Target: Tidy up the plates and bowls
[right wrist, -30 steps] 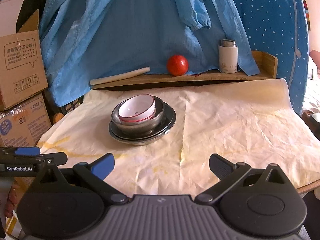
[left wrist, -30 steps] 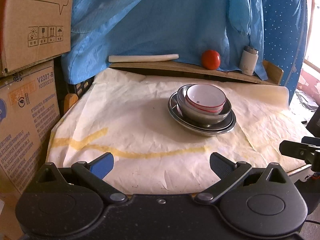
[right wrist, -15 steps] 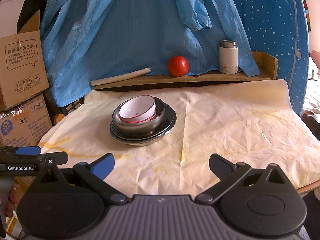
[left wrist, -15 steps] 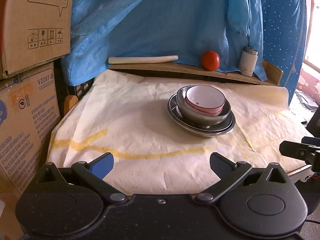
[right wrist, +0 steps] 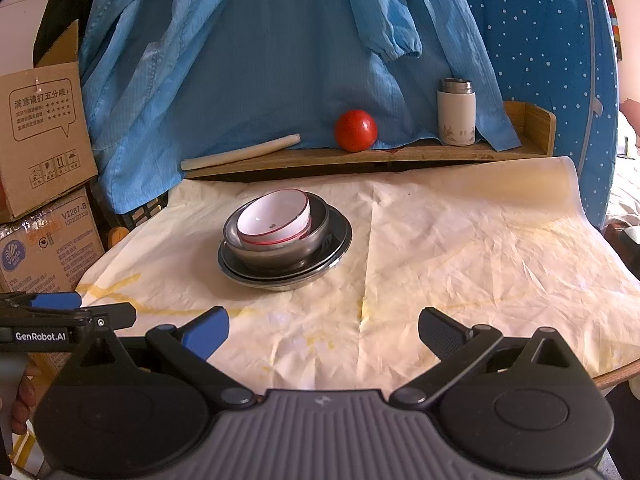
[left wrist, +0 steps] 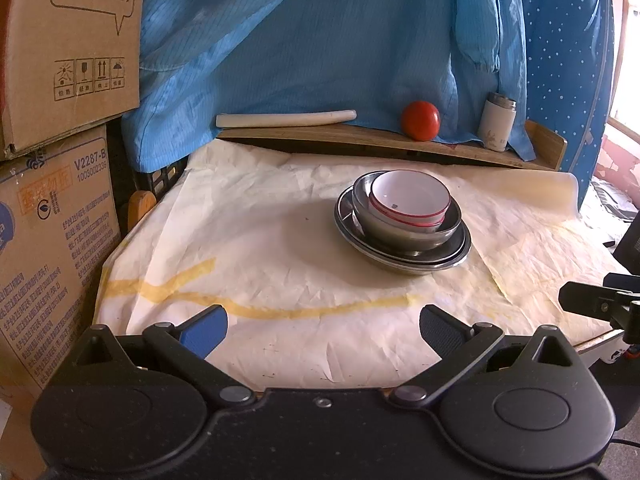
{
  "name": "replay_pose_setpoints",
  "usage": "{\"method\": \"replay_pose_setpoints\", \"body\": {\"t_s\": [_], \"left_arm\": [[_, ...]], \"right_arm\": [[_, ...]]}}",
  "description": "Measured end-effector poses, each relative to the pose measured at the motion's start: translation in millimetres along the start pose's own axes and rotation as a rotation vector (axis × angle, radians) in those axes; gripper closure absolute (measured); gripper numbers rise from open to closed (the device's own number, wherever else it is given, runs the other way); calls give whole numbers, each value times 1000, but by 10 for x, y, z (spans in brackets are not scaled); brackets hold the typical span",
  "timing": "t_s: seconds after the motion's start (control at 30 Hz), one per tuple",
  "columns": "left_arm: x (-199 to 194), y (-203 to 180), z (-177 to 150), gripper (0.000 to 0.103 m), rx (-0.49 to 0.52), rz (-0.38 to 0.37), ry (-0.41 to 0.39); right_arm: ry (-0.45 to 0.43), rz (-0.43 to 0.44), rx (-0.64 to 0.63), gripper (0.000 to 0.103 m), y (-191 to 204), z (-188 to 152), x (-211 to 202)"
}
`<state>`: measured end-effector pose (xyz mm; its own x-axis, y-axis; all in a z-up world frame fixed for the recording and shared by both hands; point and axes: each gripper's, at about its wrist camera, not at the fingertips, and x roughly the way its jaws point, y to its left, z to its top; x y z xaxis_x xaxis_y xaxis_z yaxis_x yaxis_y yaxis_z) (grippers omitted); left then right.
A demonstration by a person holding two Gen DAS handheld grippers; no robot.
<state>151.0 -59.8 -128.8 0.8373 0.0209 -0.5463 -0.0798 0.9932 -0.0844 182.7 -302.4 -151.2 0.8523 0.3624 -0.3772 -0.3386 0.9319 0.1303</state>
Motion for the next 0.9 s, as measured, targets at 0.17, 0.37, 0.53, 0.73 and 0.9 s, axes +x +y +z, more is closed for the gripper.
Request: {"method": "replay_pose_setpoints", "body": {"t_s": [0.17,0.37,0.53,0.73,0.9], "left_arm": [[9,-3,7,1,2,-1,-1],[15,-15,10,1,4,-3,0],[20,-25,9,1,7,-4,3],[25,-26,9,1,3,2,10],[8,-16,13,1,-2,4,6]], "right_arm": [[1,0,1,0,-5,4,-1],[0,0,0,0,-6,7,-3],[2,0,3,0,-12,5,-10],[5,-1,-2,0,-17,4,-3],[7,-6,-4,0,2,-1,-1]]}}
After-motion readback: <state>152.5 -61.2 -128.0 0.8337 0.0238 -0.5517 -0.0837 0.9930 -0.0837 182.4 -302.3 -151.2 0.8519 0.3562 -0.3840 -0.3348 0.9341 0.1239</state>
